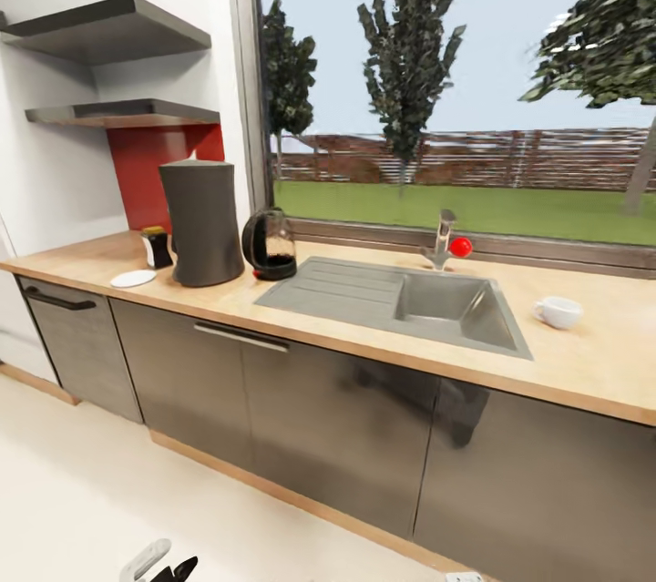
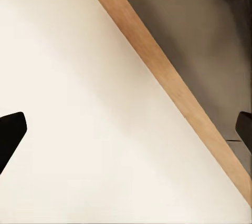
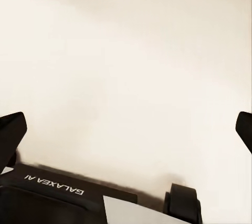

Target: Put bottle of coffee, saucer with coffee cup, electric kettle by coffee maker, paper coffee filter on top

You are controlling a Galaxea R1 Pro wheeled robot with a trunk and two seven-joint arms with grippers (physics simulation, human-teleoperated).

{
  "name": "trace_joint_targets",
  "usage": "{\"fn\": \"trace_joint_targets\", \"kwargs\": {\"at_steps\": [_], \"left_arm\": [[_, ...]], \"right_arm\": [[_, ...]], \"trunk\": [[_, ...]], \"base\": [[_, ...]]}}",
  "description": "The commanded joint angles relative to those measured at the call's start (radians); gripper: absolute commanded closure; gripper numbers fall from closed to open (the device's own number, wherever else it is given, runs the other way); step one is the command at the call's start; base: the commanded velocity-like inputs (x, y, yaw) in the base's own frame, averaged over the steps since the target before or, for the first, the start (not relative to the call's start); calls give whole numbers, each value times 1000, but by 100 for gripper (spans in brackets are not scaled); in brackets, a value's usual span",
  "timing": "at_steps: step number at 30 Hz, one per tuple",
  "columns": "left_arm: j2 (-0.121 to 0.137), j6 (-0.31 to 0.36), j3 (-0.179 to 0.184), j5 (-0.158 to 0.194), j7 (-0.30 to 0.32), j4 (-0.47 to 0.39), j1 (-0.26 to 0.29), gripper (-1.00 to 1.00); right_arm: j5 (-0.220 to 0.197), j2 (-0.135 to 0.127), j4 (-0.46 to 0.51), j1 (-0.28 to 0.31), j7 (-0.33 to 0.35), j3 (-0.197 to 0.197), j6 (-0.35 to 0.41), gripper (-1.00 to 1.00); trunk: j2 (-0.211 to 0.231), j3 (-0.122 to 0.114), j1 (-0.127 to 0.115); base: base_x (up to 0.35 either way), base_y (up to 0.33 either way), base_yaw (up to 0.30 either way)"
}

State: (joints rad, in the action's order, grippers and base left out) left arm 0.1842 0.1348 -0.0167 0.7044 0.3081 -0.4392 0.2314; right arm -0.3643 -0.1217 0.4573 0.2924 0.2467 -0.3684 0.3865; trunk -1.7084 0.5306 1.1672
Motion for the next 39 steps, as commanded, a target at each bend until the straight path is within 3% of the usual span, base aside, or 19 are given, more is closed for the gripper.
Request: {"fn": "trace_joint_targets", "kwargs": {"at_steps": [1,4,7,8,13,16,39], "left_arm": [[0,9,-2,10,3,-1,0,-100],[-1,10,-2,10,1,-1,0,-100],[-2,11,-2,10,1,0,0,-100],[-2,11,-2,10,0,0,0,-100],[-2,11,-2,10,-1,0,0,-100],[-2,11,-2,10,-2,0,0,-100],[-5,11,0,10,-1,0,0,-100]], "right_arm": [[-4,-1,1,1,0,-4,4,-100],[-4,-1,1,1,0,-4,4,-100],[8,1,-74,-5,-17,-6,-13,-100],[36,0,-127,-6,-18,-5,-79,-100],[58,-1,-212,-6,-17,-5,-186,-100],[61,-1,-231,-6,-17,-4,-205,-100],[64,-1,-245,-7,-18,-4,-219,-100]], "trunk": [[-1,1,0],[-1,1,0],[-1,1,0],[-1,1,0],[-1,-1,0],[-1,-3,0],[-1,-5,0]], "base": [[-154,-254,-30],[-147,-215,-17],[-25,-30,-2],[-8,-10,-9],[-17,-21,-94],[-111,-141,-178],[-155,-245,-34]]}}
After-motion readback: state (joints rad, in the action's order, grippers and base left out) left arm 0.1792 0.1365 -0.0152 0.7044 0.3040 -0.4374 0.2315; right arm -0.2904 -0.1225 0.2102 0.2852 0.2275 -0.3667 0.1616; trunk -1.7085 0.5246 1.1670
